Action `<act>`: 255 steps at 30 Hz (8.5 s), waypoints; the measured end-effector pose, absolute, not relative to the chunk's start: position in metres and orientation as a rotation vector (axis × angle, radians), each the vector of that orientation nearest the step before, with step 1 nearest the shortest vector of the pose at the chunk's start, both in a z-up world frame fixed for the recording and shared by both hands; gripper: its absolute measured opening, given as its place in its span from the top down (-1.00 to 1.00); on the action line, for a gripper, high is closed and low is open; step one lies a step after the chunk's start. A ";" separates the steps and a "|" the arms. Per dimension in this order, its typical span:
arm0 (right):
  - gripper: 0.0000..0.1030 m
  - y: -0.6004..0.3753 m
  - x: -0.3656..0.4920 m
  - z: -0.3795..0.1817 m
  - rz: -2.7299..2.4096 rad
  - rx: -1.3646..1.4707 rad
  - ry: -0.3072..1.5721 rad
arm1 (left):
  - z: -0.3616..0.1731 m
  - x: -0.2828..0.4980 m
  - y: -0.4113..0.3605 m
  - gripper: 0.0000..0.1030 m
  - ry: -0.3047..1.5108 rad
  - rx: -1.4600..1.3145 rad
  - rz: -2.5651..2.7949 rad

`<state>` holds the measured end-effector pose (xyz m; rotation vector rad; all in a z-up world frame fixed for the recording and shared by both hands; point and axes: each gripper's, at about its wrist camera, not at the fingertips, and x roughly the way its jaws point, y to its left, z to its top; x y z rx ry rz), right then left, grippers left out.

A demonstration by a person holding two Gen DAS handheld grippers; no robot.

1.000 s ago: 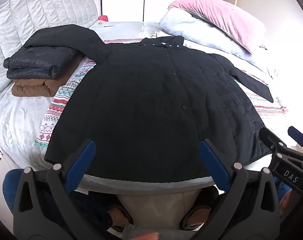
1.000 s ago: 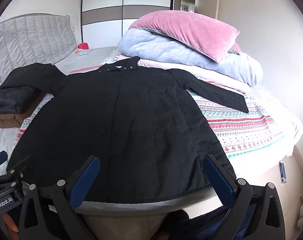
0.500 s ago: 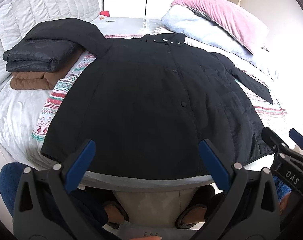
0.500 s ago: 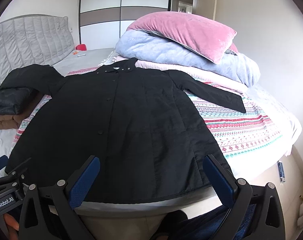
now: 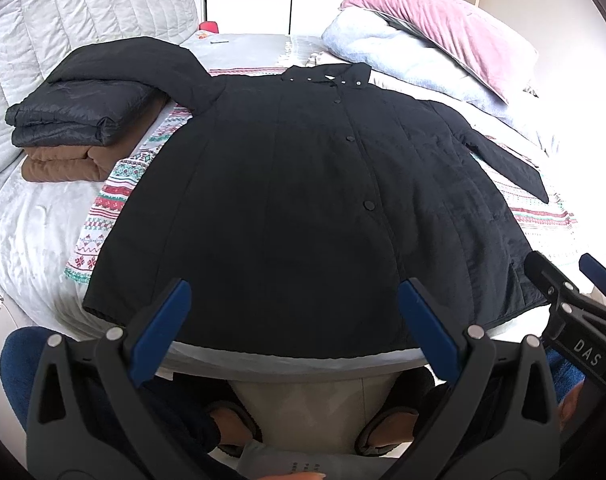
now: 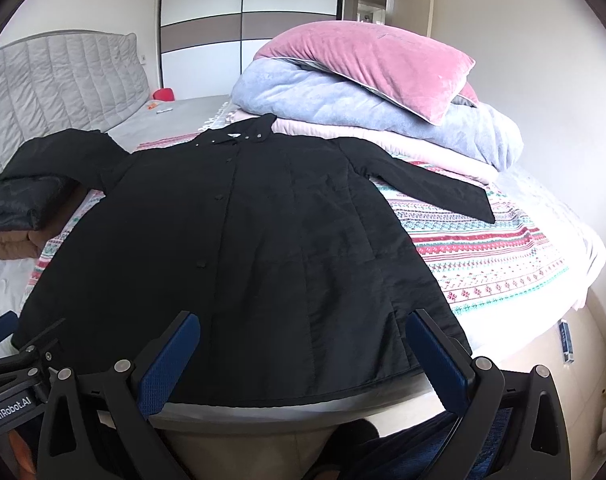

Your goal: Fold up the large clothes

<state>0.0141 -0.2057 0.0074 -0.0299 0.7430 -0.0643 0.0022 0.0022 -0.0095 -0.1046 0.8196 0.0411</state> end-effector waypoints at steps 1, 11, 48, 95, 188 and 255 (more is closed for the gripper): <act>-1.00 -0.205 0.014 0.007 -0.066 -0.033 0.745 | -0.009 0.002 0.002 -1.00 0.827 -0.100 0.045; -1.00 -0.206 0.015 0.004 -0.066 -0.025 0.737 | -0.011 0.006 0.004 -1.00 0.877 -0.095 0.058; -1.00 -0.471 0.273 -0.051 -0.143 0.724 0.932 | -0.002 0.214 0.060 -1.00 0.875 -0.165 0.146; 0.82 -0.533 0.355 0.020 -0.221 0.695 0.381 | -0.074 0.307 0.123 -1.00 1.053 -0.294 0.217; -0.97 -0.257 0.345 -0.013 0.365 0.151 0.715 | 0.032 0.234 0.382 -0.78 0.350 -0.930 0.701; -0.97 -0.405 0.391 -0.053 0.186 0.613 0.881 | -0.062 0.381 -0.113 -0.54 0.920 0.054 -0.200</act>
